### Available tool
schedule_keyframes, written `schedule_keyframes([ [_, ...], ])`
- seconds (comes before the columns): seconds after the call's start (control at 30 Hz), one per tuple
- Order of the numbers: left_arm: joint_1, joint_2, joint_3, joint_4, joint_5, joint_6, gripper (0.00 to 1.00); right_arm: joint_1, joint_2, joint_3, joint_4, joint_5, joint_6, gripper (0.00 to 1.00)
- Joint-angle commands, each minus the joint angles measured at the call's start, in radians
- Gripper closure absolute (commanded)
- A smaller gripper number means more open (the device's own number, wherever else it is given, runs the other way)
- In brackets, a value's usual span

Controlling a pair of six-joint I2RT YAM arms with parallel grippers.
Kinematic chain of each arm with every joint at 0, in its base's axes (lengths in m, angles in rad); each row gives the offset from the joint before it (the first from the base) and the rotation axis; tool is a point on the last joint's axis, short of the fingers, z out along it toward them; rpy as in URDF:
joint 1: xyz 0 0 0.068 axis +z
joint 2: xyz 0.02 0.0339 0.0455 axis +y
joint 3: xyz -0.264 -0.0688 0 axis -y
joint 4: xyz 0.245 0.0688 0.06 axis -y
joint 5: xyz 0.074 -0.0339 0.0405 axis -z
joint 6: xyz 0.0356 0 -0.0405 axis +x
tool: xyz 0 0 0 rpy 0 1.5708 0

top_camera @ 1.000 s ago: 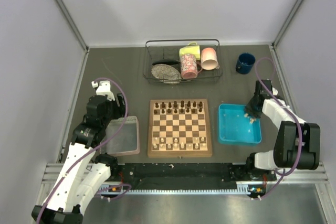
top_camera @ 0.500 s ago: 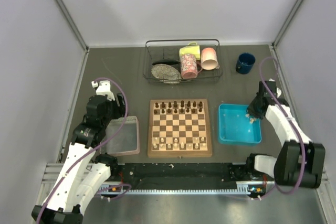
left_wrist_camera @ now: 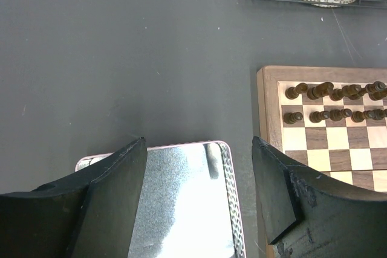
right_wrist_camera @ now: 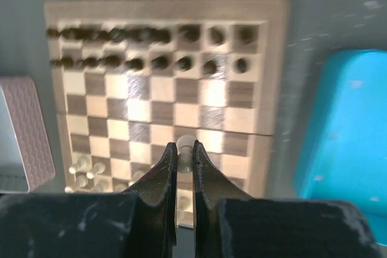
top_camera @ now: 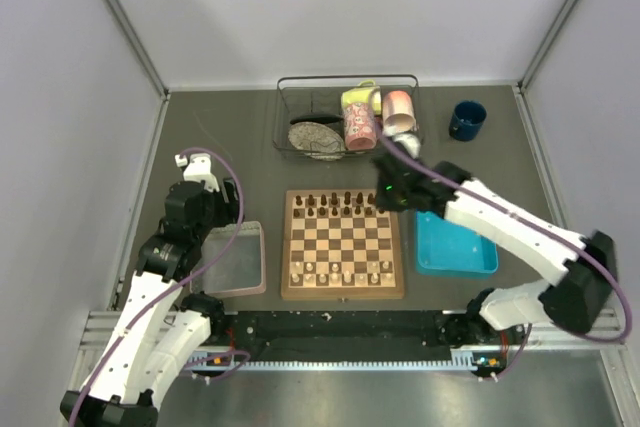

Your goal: Set up the chess pieces on the board

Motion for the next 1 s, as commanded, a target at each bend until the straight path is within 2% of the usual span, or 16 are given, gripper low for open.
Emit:
schedule_keyframes([
  [0.0,-0.005,0.002,-0.011,0.049,0.013,0.011,0.25,0.240,0.207,0.161,-0.047,0.063,0.108,0.99],
  [0.17,-0.005,0.002,-0.012,0.047,0.013,0.012,0.25,0.401,0.372,0.276,-0.042,0.053,0.162,0.99],
  [0.27,-0.005,-0.001,-0.012,0.049,0.016,0.012,0.25,0.435,0.424,0.277,-0.031,0.032,0.186,0.99],
  [0.63,-0.005,-0.006,-0.014,0.049,0.022,0.011,0.25,0.449,0.464,0.175,0.084,-0.045,0.215,0.99],
  [0.97,-0.006,-0.009,-0.015,0.053,0.042,0.012,0.25,0.447,0.505,0.166,0.093,-0.069,0.214,0.99],
])
